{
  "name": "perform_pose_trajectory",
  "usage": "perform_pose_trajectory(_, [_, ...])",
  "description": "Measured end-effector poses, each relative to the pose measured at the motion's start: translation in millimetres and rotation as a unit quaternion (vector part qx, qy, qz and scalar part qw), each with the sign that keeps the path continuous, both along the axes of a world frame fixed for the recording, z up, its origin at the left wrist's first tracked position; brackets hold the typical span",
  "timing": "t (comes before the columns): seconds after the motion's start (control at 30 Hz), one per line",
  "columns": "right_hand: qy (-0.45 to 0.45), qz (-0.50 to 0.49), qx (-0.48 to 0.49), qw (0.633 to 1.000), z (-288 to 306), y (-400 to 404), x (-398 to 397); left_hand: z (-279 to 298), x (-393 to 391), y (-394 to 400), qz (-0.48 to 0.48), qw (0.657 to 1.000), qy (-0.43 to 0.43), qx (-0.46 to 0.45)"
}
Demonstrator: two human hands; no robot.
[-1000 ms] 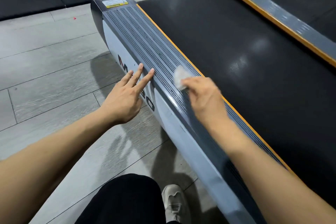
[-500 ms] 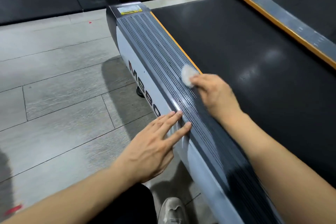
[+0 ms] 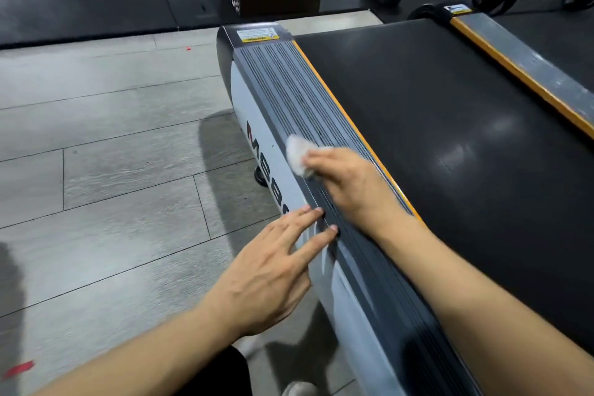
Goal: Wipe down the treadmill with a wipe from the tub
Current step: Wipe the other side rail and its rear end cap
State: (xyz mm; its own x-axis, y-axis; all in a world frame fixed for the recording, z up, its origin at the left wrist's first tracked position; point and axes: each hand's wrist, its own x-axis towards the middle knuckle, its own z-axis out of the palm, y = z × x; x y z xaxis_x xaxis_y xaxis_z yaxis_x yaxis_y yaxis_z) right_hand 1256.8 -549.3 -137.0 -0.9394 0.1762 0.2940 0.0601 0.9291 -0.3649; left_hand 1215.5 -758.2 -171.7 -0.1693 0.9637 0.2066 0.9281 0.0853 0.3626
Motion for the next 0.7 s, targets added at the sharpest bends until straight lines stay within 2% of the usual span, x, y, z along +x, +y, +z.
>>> perform_pose_trajectory(0.07, [-0.015, 0.059, 0.005, 0.998, -1, 2, 2, -2, -8, 2, 0.014, 1.0, 0.001, -0.004])
perform_pose_trajectory(0.1, [0.001, 0.029, 0.015, 0.999, 2, 18, -4, -3, -11, 2, 0.013, 1.0, 0.006, -0.009])
perform_pose_trajectory(0.13, [0.023, -0.042, 0.02, 0.999, 3, 36, -9, -3, -14, 3, 0.013, 1.0, 0.011, -0.013])
perform_pose_trajectory(0.2, [0.012, -0.147, 0.008, 0.989, 7, 56, -17, -2, -22, 6, 0.03, 0.999, 0.017, -0.012])
perform_pose_trajectory(0.23, [0.001, -0.12, -0.005, 0.993, 7, 50, -22, -1, -27, 9, 0.044, 0.999, 0.013, -0.011])
perform_pose_trajectory(0.33, [-0.056, 0.079, -0.02, 0.995, 4, 18, -24, 3, -43, 15, 0.079, 0.997, 0.002, -0.01])
perform_pose_trajectory(0.37, [-0.064, 0.1, -0.015, 0.993, 4, 23, -25, 4, -47, 16, 0.082, 0.997, 0.005, -0.011])
perform_pose_trajectory(0.4, [-0.057, 0.075, -0.009, 0.996, 7, 38, -32, 5, -50, 17, 0.085, 0.996, 0.008, -0.013])
perform_pose_trajectory(0.5, [-0.032, -0.136, -0.011, 0.99, 12, 81, -53, 7, -55, 23, 0.092, 0.996, 0.017, -0.012])
perform_pose_trajectory(0.53, [-0.029, -0.135, -0.011, 0.99, 12, 78, -60, 8, -59, 26, 0.097, 0.995, 0.019, -0.009])
perform_pose_trajectory(0.63, [-0.053, 0.093, -0.031, 0.994, 4, 35, -66, 9, -70, 36, 0.106, 0.994, 0.022, 0.0])
perform_pose_trajectory(0.67, [-0.071, 0.147, -0.029, 0.986, 3, 31, -63, 9, -73, 38, 0.106, 0.994, 0.024, 0.004])
perform_pose_trajectory(0.7, [-0.075, 0.155, -0.016, 0.985, 5, 39, -66, 10, -74, 39, 0.103, 0.994, 0.026, 0.007])
